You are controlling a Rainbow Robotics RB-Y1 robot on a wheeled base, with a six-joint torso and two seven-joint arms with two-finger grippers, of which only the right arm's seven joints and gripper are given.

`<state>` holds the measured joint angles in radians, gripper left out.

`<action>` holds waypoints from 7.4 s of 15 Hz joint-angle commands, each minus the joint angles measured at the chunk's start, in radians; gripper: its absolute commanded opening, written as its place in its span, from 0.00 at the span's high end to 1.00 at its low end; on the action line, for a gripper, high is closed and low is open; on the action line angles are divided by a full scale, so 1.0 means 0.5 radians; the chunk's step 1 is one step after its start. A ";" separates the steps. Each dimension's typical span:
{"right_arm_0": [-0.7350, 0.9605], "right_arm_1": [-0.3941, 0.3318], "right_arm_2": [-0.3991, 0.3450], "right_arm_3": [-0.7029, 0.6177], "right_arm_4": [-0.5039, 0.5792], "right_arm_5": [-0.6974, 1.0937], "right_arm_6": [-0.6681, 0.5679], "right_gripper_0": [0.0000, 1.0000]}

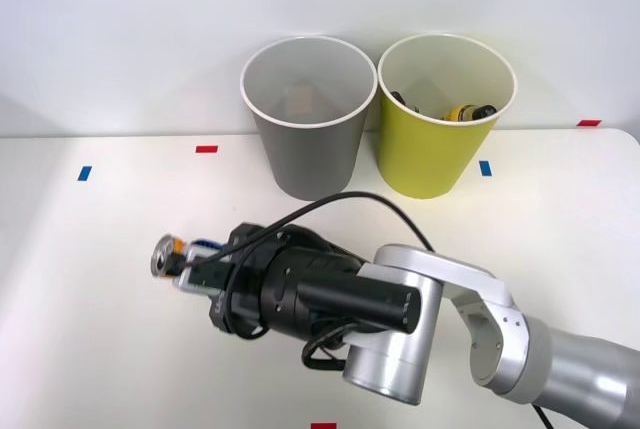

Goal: Put cans in the gray bin, plastic bottles in the light green bin

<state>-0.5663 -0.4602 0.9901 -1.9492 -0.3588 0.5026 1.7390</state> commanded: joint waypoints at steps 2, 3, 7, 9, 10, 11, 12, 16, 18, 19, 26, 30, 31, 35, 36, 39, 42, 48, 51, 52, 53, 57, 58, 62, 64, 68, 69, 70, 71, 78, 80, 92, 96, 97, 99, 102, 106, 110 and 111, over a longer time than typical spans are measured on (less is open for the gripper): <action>0.197 -0.172 -0.278 -0.314 -0.101 -0.155 -0.067 1.00; 0.215 -0.209 -0.305 -0.326 -0.151 -0.254 -0.076 1.00; 0.243 -0.288 -0.462 -0.326 -0.442 -0.585 -0.122 1.00; 0.218 -0.285 -0.590 -0.326 -0.552 -0.597 -0.137 1.00; 0.200 -0.282 -0.670 -0.326 -0.614 -0.597 -0.155 1.00; 0.188 -0.279 -0.725 -0.326 -0.669 -0.594 -0.168 1.00; 0.163 -0.285 -0.784 -0.326 -0.712 -0.579 -0.183 1.00; 0.028 -0.212 -0.980 -0.228 -0.740 -0.278 -0.217 1.00; -0.110 -0.101 -0.983 0.039 -0.700 -0.342 -0.223 1.00; -0.220 -0.043 -0.983 0.205 -0.657 -0.352 -0.226 1.00; -0.518 0.178 -0.995 0.788 -0.454 -0.389 -0.257 1.00; -0.589 0.169 -0.995 0.923 -0.384 -0.392 -0.278 1.00; -0.589 0.166 -0.995 0.923 -0.390 -0.395 -0.287 0.83; -0.585 0.110 -0.995 0.913 -0.424 -0.413 -0.312 0.00; -0.585 0.098 -0.992 0.910 -0.436 -0.413 -0.318 0.00; -0.573 -0.055 -0.910 0.797 -0.491 -0.416 -0.364 0.00; -0.454 -0.377 -0.854 0.468 -0.733 -0.413 -0.395 0.00; -0.116 -1.012 -0.900 -0.068 -1.126 -0.542 -0.490 0.00; 0.231 -1.062 -0.989 -0.145 -1.114 -0.852 -0.514 0.00; 0.372 -1.055 -1.011 -0.142 -1.102 -1.011 -0.514 0.00; 0.479 -1.055 -1.032 -0.142 -1.092 -1.106 -0.505 0.00; 0.912 -1.037 -1.134 -0.145 -1.089 -1.456 -0.484 0.00; 1.034 -1.019 -1.167 -0.157 -1.089 -1.536 -0.475 0.00; 1.608 -0.810 -1.339 -0.274 -1.074 -1.708 -0.425 0.00; 1.832 -0.617 -1.425 -0.277 -0.961 -1.735 -0.389 0.00; 2.041 -0.276 -1.520 -0.277 -0.868 -1.729 -0.361 0.00; 2.078 -0.236 -1.551 -0.277 -0.822 -1.729 -0.352 0.00; 2.124 -0.193 -1.575 -0.277 -0.780 -1.726 -0.343 0.00; 2.176 -0.150 -1.588 -0.277 -0.724 -1.729 -0.336 0.00; 2.338 0.169 -1.631 -0.277 -0.540 -1.711 -0.309 0.00; 2.292 0.282 -1.655 -0.274 -0.464 -1.613 -0.303 0.00; 2.246 0.463 -1.747 -0.283 0.116 -1.444 -0.778 0.00; 2.415 0.310 -1.667 -0.262 0.291 -1.745 -1.103 0.00; 2.452 0.276 -1.646 -0.191 0.303 -1.898 -1.088 0.00; 2.519 0.156 -1.597 -0.065 0.350 -2.153 -1.039 0.00; 2.716 -0.003 -1.542 -0.062 0.362 -2.223 -0.579 0.00; 2.986 -0.025 -1.419 -0.041 0.368 -2.226 -0.189 0.00; 3.130 -0.015 -1.275 -0.041 0.371 -2.291 -0.094 0.00; 3.133 -0.009 -1.253 -0.041 0.371 -2.291 -0.094 0.00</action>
<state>0.9955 -0.4687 0.3508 -1.9700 -0.1732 -0.6400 1.6913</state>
